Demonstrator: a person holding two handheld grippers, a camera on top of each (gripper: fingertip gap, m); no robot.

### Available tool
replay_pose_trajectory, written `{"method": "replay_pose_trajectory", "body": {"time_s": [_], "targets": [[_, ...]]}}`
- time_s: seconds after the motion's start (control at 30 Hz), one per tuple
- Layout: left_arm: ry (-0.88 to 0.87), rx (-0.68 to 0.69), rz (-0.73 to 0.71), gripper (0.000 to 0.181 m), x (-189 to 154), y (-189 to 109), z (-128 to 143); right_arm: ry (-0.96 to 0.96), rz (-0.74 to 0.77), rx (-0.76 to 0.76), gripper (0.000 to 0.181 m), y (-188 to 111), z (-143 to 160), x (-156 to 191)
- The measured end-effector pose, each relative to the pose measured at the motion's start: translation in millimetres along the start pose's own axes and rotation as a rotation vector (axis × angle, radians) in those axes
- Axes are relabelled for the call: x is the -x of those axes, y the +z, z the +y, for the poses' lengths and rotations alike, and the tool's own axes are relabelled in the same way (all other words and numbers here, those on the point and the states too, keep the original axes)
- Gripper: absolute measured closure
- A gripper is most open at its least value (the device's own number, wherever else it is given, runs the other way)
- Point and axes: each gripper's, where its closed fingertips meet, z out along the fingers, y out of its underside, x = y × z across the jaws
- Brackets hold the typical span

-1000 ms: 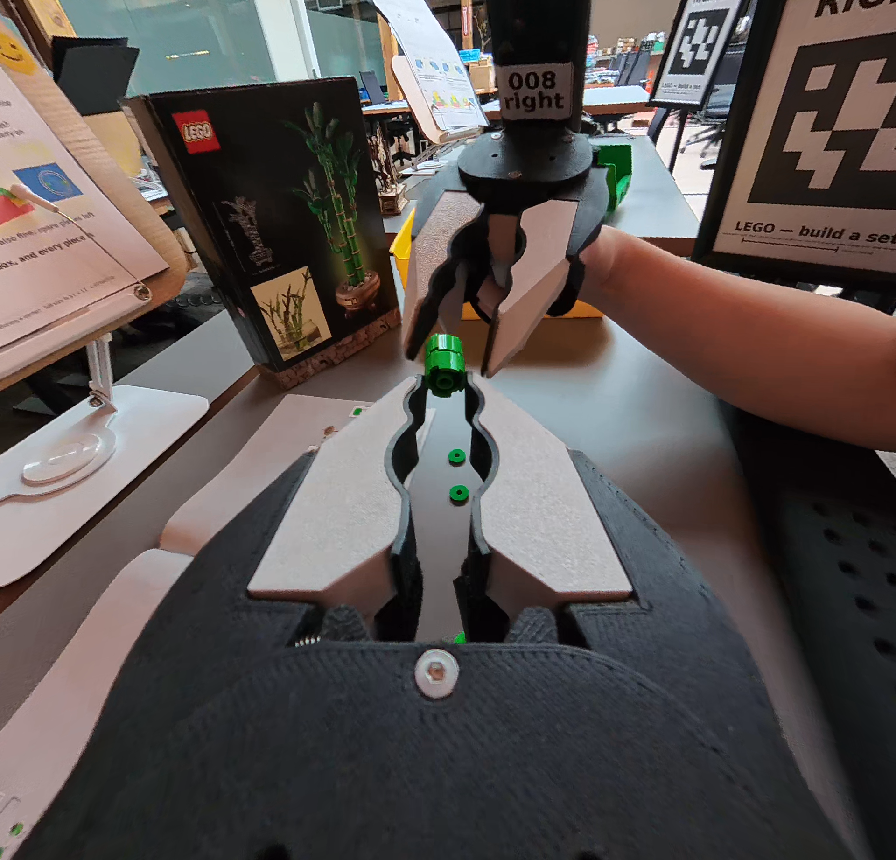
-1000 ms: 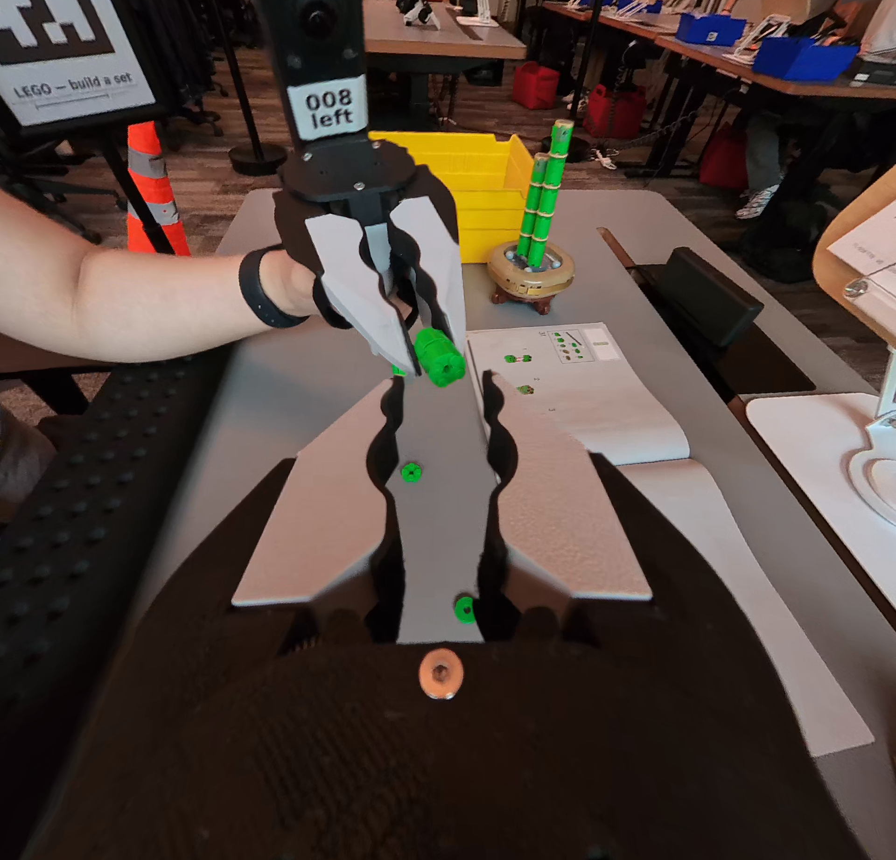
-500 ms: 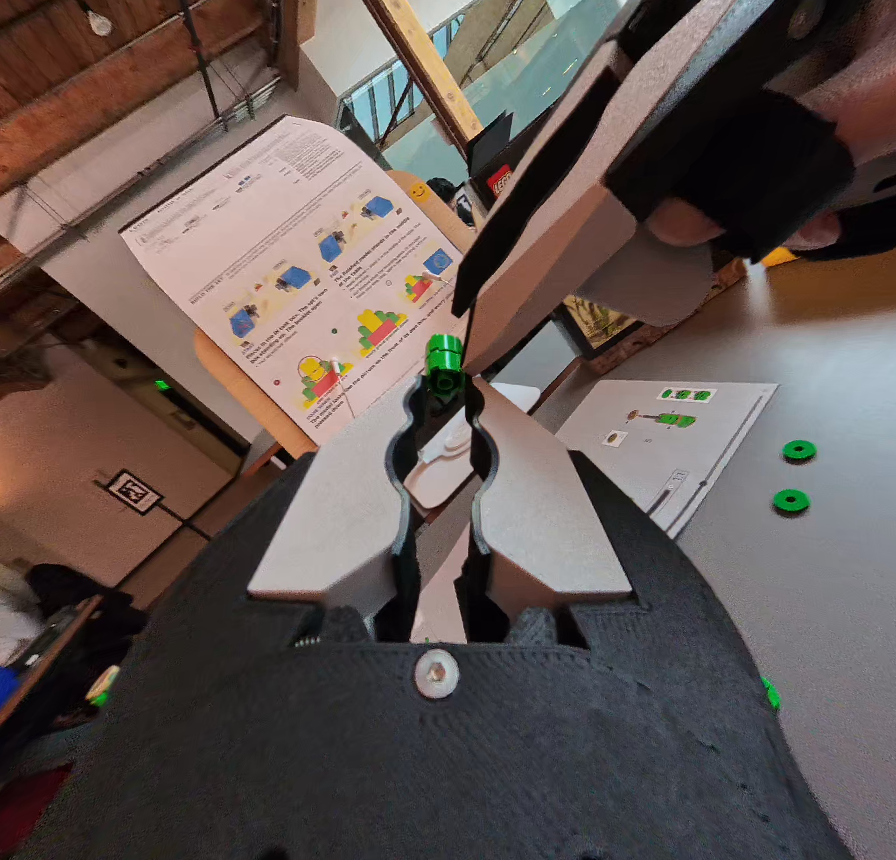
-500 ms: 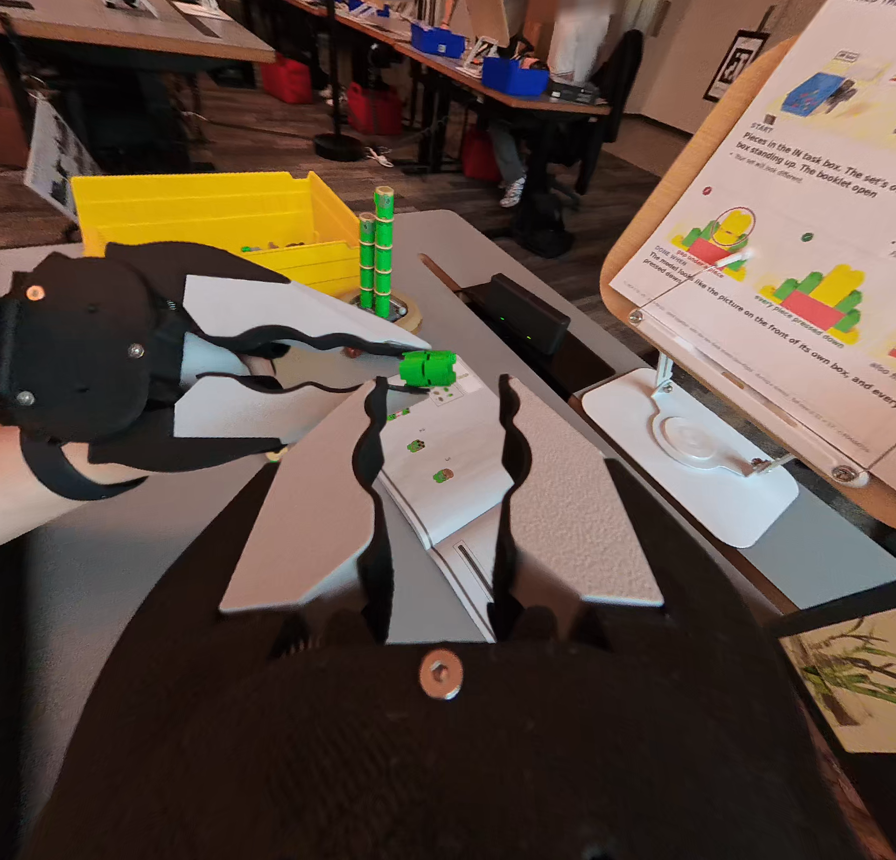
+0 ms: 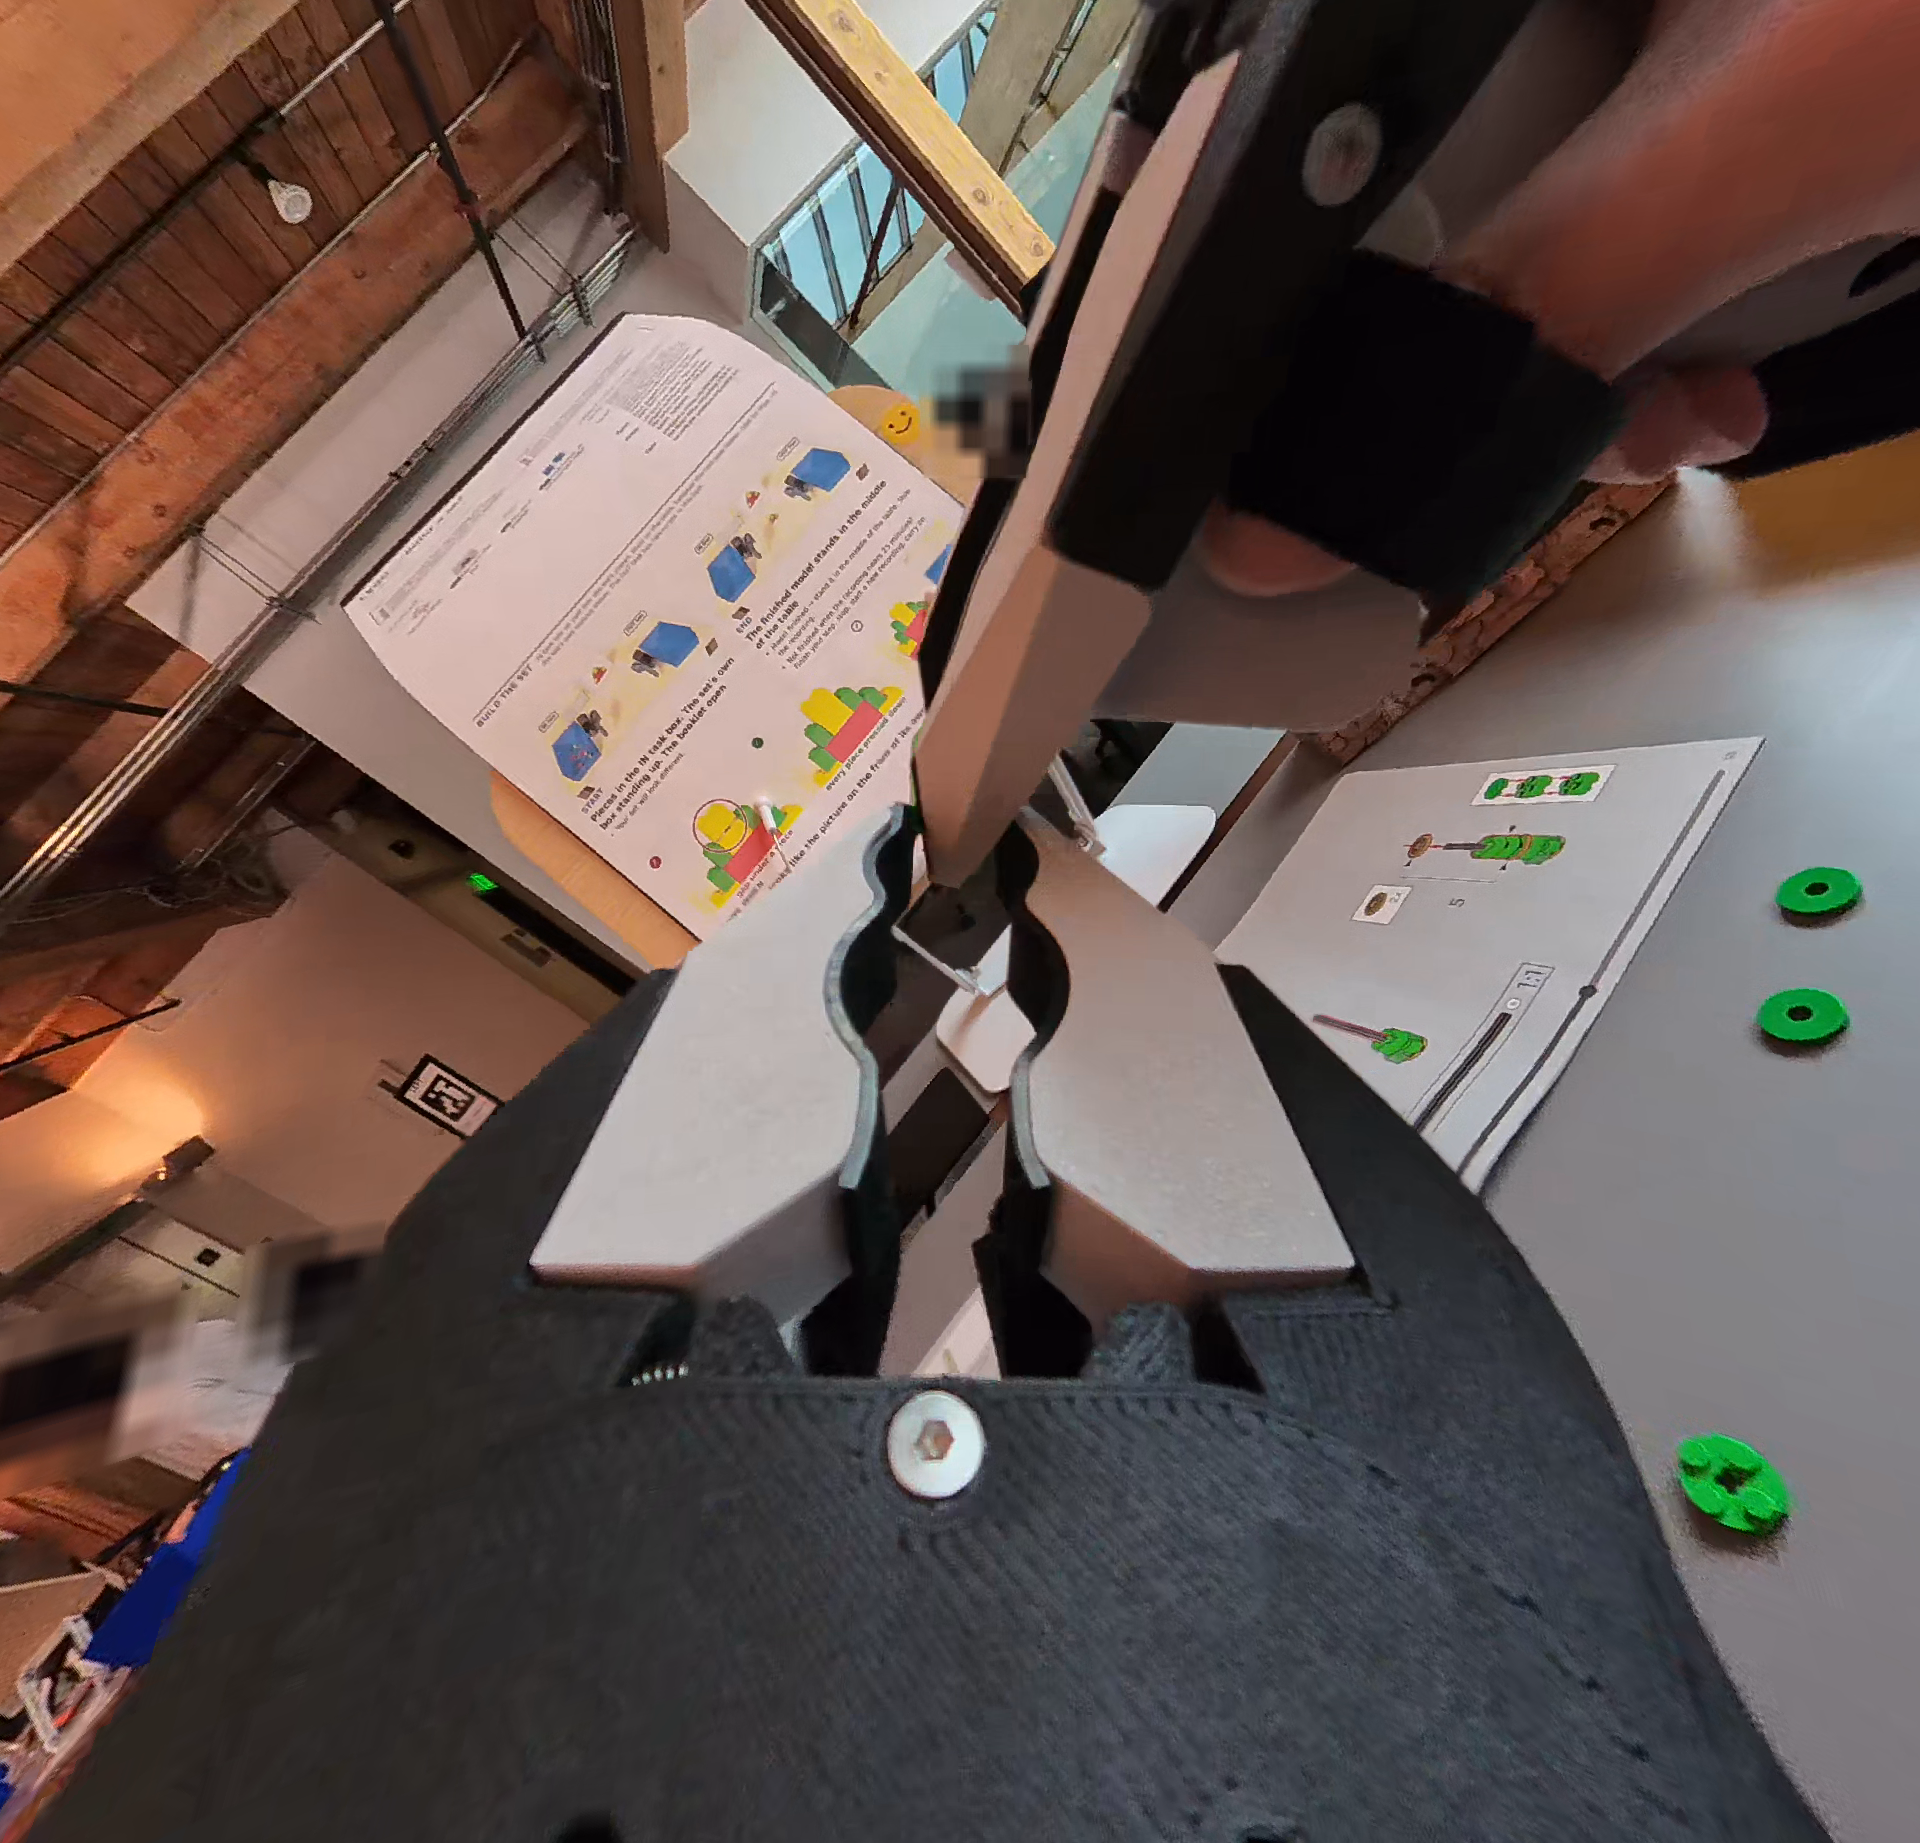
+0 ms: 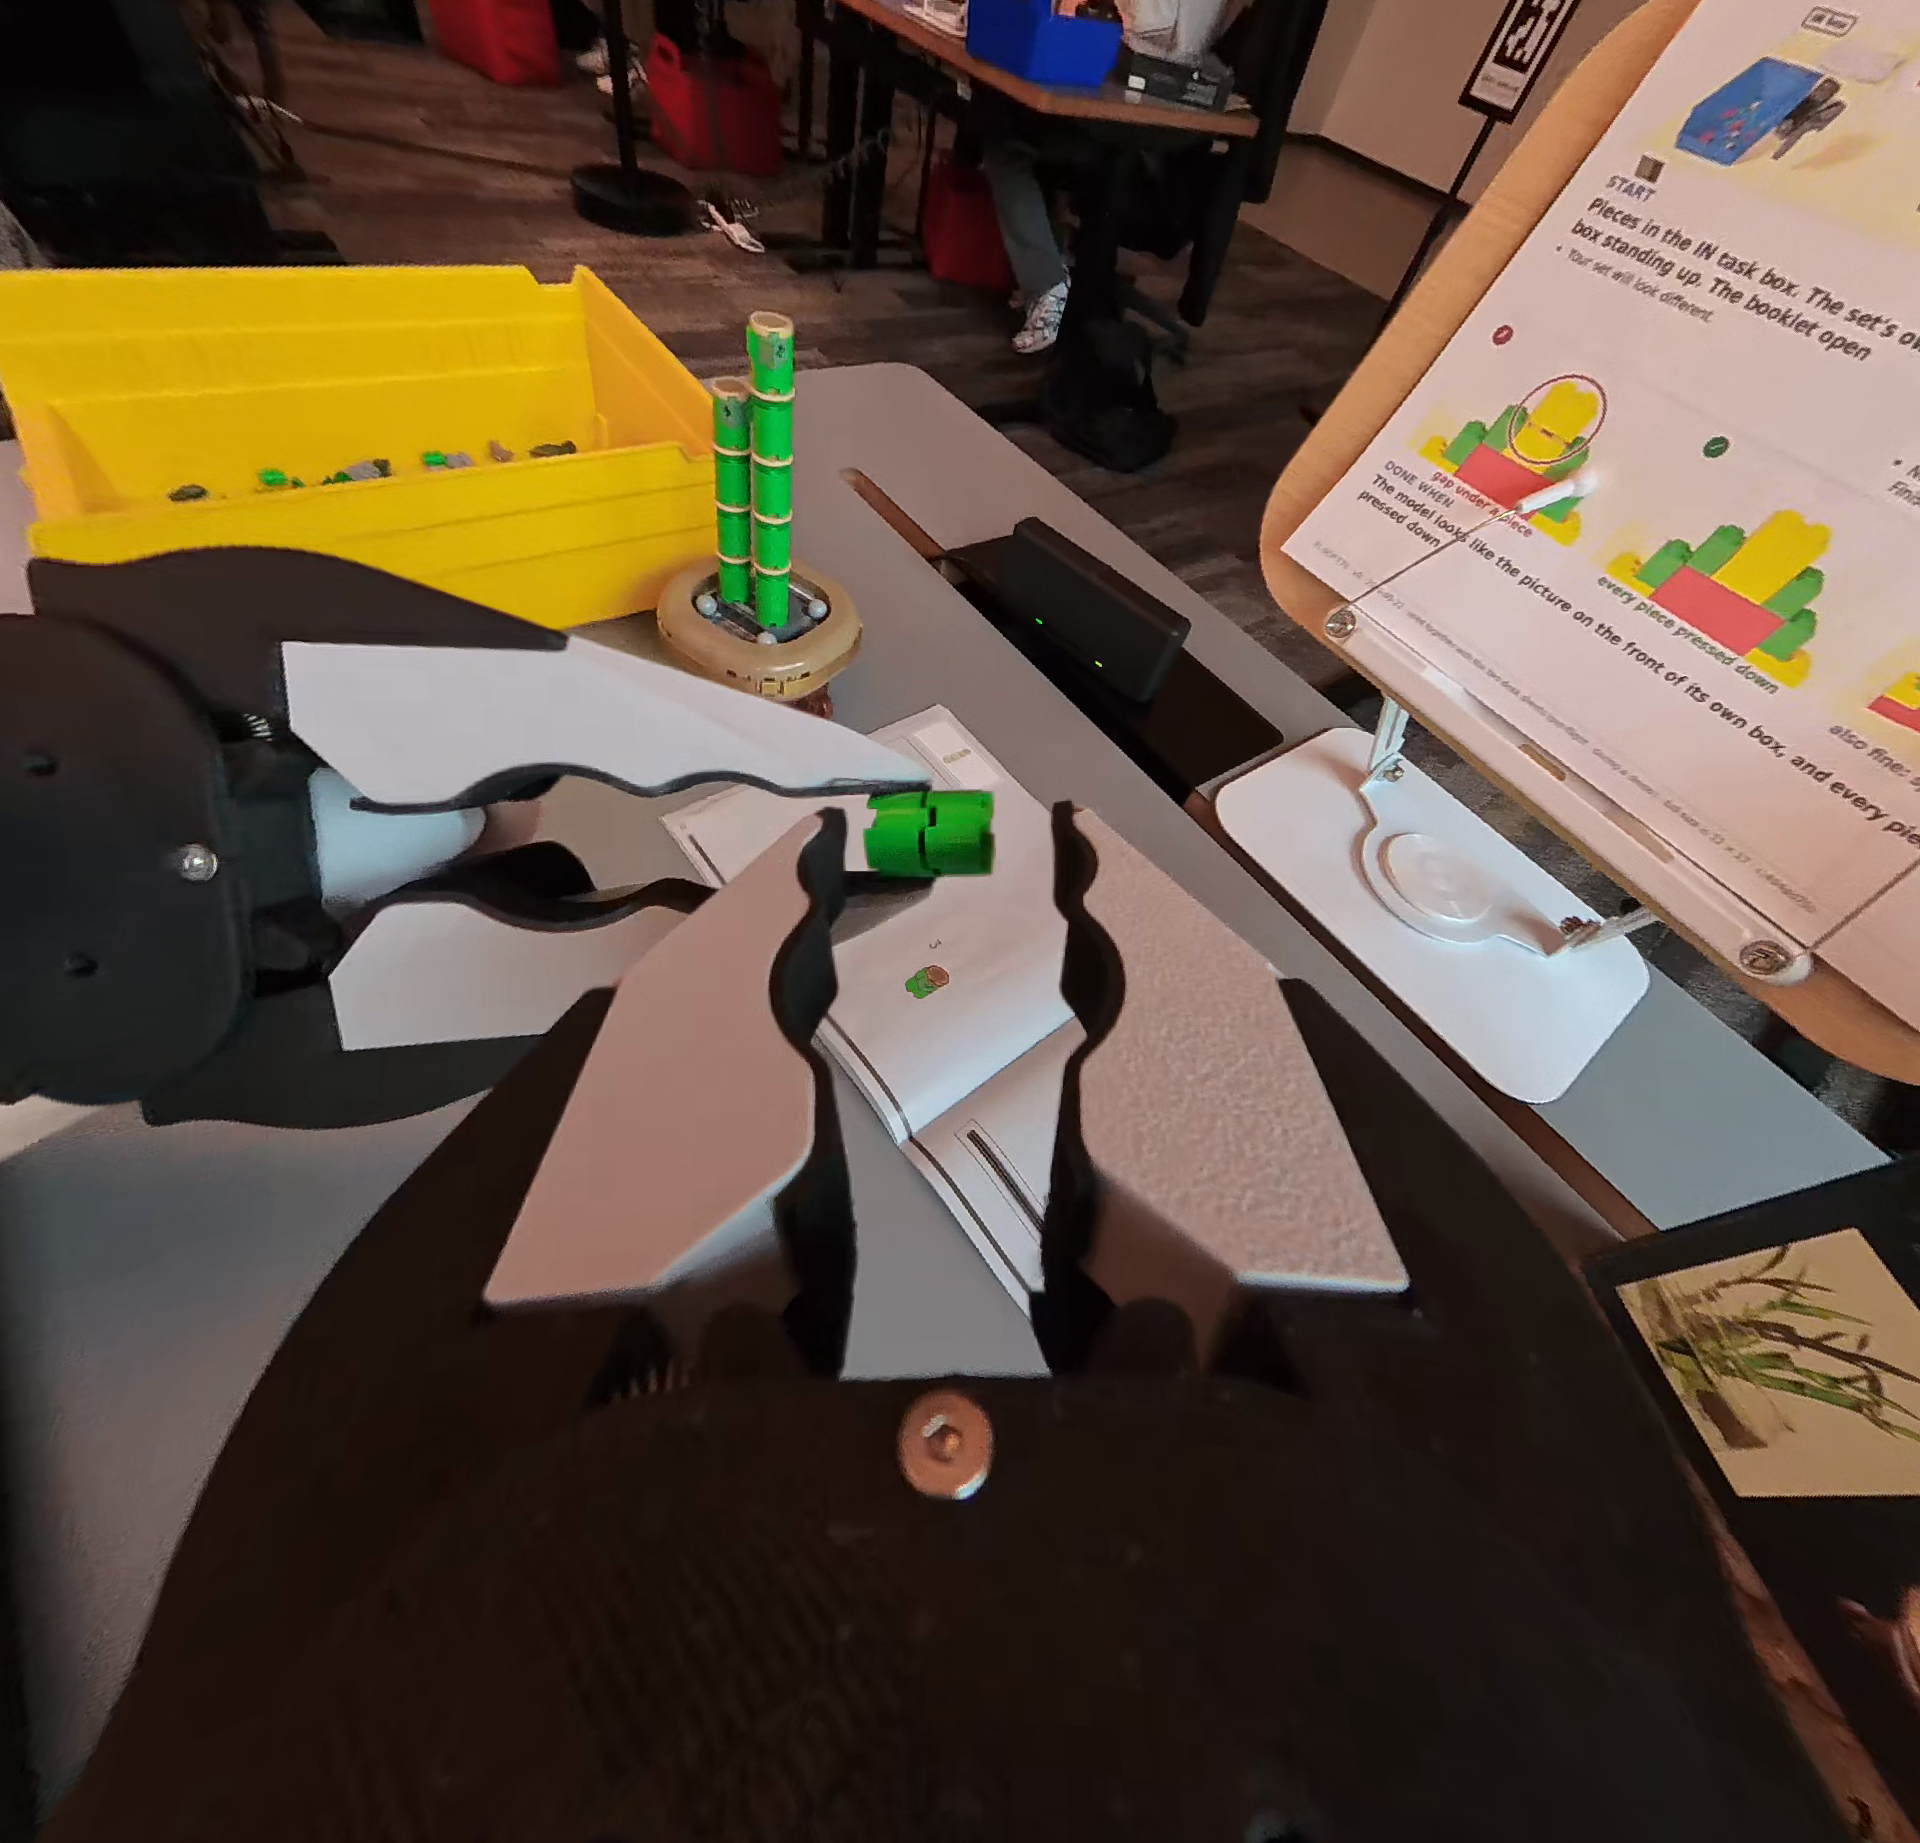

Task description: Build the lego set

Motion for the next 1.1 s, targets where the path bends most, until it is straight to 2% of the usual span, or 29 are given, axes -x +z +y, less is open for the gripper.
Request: {"method": "replay_pose_trajectory", "body": {"time_s": [0.17,0.5,0.8,1.1], "targets": [[0.062,0.007,-0.013,0.168,-3.5,0.3,-1.2,-0.057,0.042,0.056,0.158,1.6,4.5,2.0],[0.114,0.019,-0.071,0.167,-0.7,-1.0,-2.8,-0.142,0.105,0.061,0.159,-0.1,1.8,3.1],[0.144,0.037,-0.071,0.167,-4.6,0.3,0.6,-0.182,0.084,0.077,0.161,1.4,6.9,2.6],[0.124,0.018,-0.08,0.167,2.2,-2.8,-0.8,-0.153,0.059,0.017,0.159,2.7,-0.4,5.5]]}}
